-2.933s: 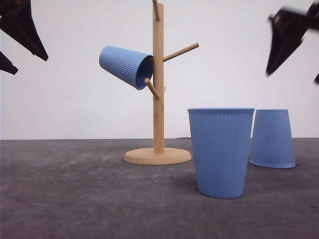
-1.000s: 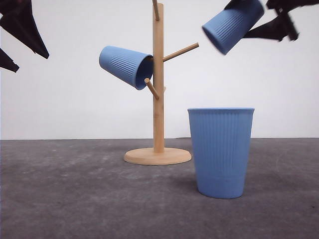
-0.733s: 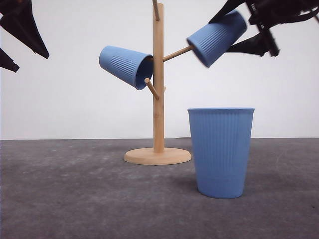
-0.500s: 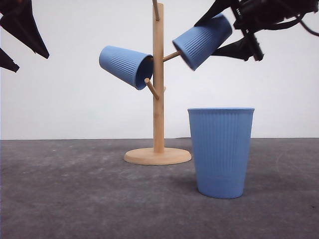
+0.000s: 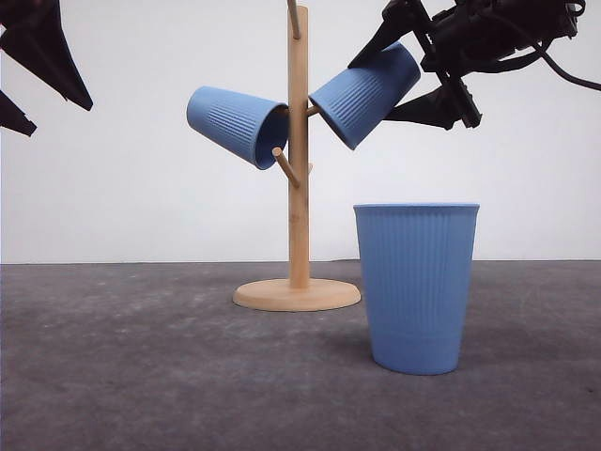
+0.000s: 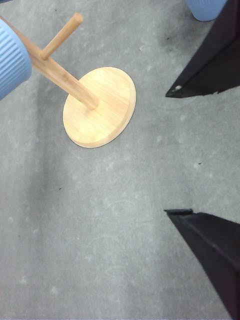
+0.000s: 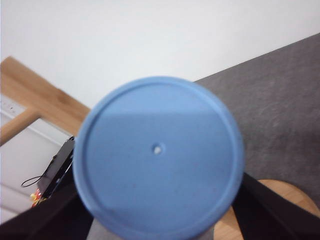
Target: Place three cups
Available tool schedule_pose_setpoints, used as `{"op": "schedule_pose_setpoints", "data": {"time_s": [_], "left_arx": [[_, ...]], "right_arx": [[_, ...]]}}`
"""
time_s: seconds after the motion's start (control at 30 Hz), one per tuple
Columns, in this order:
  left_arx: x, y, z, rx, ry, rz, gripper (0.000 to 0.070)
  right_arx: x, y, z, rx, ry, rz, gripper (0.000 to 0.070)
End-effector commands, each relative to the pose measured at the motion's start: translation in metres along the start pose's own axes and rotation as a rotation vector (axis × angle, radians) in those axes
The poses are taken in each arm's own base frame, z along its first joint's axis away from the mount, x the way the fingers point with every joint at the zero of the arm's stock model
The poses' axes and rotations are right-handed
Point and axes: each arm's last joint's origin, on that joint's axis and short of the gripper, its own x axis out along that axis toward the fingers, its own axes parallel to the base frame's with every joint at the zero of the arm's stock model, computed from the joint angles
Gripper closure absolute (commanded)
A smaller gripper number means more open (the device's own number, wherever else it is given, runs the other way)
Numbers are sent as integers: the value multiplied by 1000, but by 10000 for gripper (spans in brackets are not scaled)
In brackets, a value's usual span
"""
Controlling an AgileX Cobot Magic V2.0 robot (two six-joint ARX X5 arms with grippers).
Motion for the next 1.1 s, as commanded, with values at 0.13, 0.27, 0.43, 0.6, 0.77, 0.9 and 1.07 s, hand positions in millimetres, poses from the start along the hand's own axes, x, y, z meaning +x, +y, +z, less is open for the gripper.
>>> {"op": "schedule_pose_setpoints", "data": {"time_s": [0.13,0.27,0.43,0.6,0.77,0.9,1.07], "left_arx": [[0,-1,4,6,-15,-2,282],[0,-1,4,6,-15,-2,282],[0,-1,4,7,-15,-2,282],[0,-1,4,6,-15,-2,282],[0,-1,4,6,-15,-2,283],[0,-1,4,6,-15,-2,282],[0,-1,4,6,-15,-2,283]], "right_arx": [[6,1,-1,-18,4,9,231],[6,1,-2,-18,6,11,201],[8,4,-4,-33,15,17,200],[8,2,-6,-30,33,1,151],[8,1,-8,-37,45,-10,127],[8,1,-8,-39,47,-8,99],[7,1,-6,-40,56,10,62]]}}
